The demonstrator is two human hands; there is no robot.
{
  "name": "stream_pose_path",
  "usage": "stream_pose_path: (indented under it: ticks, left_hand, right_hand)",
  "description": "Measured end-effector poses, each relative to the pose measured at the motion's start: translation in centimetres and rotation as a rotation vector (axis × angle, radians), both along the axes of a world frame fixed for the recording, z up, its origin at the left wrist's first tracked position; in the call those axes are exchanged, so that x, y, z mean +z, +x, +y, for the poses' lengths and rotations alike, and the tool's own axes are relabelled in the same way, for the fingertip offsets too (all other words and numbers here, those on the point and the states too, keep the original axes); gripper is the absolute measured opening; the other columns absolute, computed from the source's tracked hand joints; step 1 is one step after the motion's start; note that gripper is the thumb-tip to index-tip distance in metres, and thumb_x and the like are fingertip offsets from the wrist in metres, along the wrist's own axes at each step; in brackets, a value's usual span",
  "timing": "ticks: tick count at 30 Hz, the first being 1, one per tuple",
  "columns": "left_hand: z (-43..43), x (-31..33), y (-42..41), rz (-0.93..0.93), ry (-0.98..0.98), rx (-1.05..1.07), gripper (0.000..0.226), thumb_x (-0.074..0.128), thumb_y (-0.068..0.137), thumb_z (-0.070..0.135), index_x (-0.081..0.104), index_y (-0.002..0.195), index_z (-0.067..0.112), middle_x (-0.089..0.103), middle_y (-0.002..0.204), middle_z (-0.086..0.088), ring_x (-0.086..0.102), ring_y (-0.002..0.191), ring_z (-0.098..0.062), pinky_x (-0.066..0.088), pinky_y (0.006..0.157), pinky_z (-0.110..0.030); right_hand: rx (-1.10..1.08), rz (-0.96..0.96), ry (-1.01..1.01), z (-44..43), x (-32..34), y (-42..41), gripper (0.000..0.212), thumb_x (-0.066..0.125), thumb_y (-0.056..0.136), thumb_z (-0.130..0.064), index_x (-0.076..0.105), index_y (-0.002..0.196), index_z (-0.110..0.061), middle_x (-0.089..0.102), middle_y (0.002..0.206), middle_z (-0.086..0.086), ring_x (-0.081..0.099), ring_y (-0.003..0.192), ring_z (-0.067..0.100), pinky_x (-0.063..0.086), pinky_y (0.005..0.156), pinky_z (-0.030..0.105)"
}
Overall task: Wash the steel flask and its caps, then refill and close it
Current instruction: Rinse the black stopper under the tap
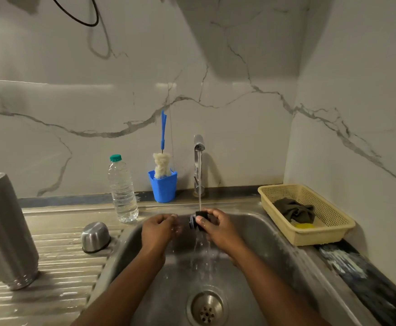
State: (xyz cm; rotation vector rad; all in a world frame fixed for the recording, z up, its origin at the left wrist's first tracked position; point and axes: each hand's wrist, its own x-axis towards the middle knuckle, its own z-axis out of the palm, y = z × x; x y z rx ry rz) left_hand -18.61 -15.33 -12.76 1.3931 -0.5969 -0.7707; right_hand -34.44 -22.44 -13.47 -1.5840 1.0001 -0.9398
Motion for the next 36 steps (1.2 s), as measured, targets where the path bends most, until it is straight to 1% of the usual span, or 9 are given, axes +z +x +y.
stream_pose_path:
  ticks: [4,8,13,16,22,27,30,32,36]
  left_hand:
    - [-0.8,1.3,0.5,-0.007,0.000,-0.034,0.013,0.062,0.103,0.006,0.074,0.105,0.008,0.077,0.106,-0.017,0.074,0.105,-0.033,0.062,0.093,-0.042]
    - [-2.8,2.9,-0.1,-0.090,0.002,-0.075,0.017,0.060,0.103,0.005,0.070,0.113,0.013,0.071,0.113,-0.013,0.072,0.102,-0.027,0.062,0.088,-0.037]
    - [-6.9,5.5,-0.7,-0.305,0.056,-0.182,0.039,0.047,0.106,0.005,0.061,0.140,0.015,0.069,0.123,-0.011,0.067,0.107,-0.025,0.057,0.104,-0.047]
    - [-8.9,6.7,-0.7,-0.357,0.117,-0.230,0.044,0.040,0.105,-0.002,0.060,0.143,0.010,0.070,0.118,-0.013,0.069,0.100,-0.024,0.059,0.100,-0.048]
    - [-9.8,7.7,-0.7,-0.492,0.152,-0.263,0.042,0.039,0.105,-0.005,0.069,0.129,0.011,0.071,0.102,-0.003,0.068,0.091,-0.016,0.057,0.079,-0.027]
    - [-9.3,8.0,-0.9,-0.528,0.132,-0.359,0.046,0.040,0.107,-0.004,0.063,0.142,0.014,0.066,0.118,0.003,0.065,0.104,-0.011,0.055,0.085,-0.024]
    - [-9.0,8.0,-0.5,-0.589,0.156,-0.402,0.048,0.048,0.106,0.001,0.055,0.151,0.015,0.063,0.125,0.001,0.062,0.114,-0.016,0.053,0.098,-0.033]
    - [-8.0,7.7,-0.8,-0.646,0.167,-0.388,0.044,0.062,0.103,0.014,0.057,0.147,0.013,0.066,0.123,-0.001,0.064,0.111,-0.017,0.053,0.099,-0.034]
    - [-4.3,6.5,-2.0,-0.710,0.137,-0.408,0.030,0.077,0.092,0.043,0.077,0.111,0.020,0.078,0.103,0.000,0.074,0.095,-0.014,0.061,0.092,-0.035]
  right_hand:
    - [-0.124,0.079,-0.147,-0.3,0.3,-0.8,0.046,0.063,0.101,-0.042,0.058,0.144,-0.027,0.064,0.137,0.000,0.060,0.117,0.014,0.050,0.084,0.021]
    - [-0.276,0.058,-0.208,-0.8,0.1,-1.0,0.057,0.075,0.092,-0.035,0.057,0.145,-0.023,0.061,0.135,0.000,0.059,0.122,0.016,0.051,0.093,0.025]
    - [-0.334,0.079,-0.319,-0.8,0.0,-1.0,0.046,0.082,0.087,-0.029,0.065,0.128,-0.023,0.065,0.120,-0.003,0.061,0.107,0.010,0.046,0.081,0.014]
    - [-0.336,0.073,-0.339,-0.7,0.3,-1.0,0.049,0.080,0.089,-0.028,0.064,0.135,-0.020,0.069,0.124,-0.003,0.063,0.110,0.009,0.046,0.087,0.016]
    - [-0.370,0.053,-0.329,-0.8,0.3,-0.6,0.050,0.075,0.093,-0.033,0.060,0.140,-0.022,0.069,0.127,-0.004,0.063,0.114,0.011,0.048,0.089,0.019]
    - [-0.348,0.058,-0.358,-1.1,-0.3,-0.2,0.052,0.072,0.095,-0.037,0.056,0.143,-0.024,0.063,0.133,-0.003,0.061,0.120,0.012,0.049,0.092,0.020]
    - [-0.337,0.052,-0.359,-1.3,-0.4,-0.2,0.059,0.076,0.093,-0.034,0.053,0.146,-0.021,0.061,0.138,0.001,0.059,0.125,0.018,0.050,0.099,0.027]
    - [-0.329,0.049,-0.386,-1.2,-0.5,-0.1,0.065,0.080,0.089,-0.033,0.053,0.146,-0.020,0.062,0.139,0.003,0.059,0.127,0.021,0.052,0.104,0.036]
    - [-0.285,0.059,-0.451,-1.2,-0.7,0.2,0.069,0.082,0.084,-0.030,0.053,0.146,-0.021,0.064,0.138,0.003,0.062,0.125,0.021,0.054,0.101,0.039]
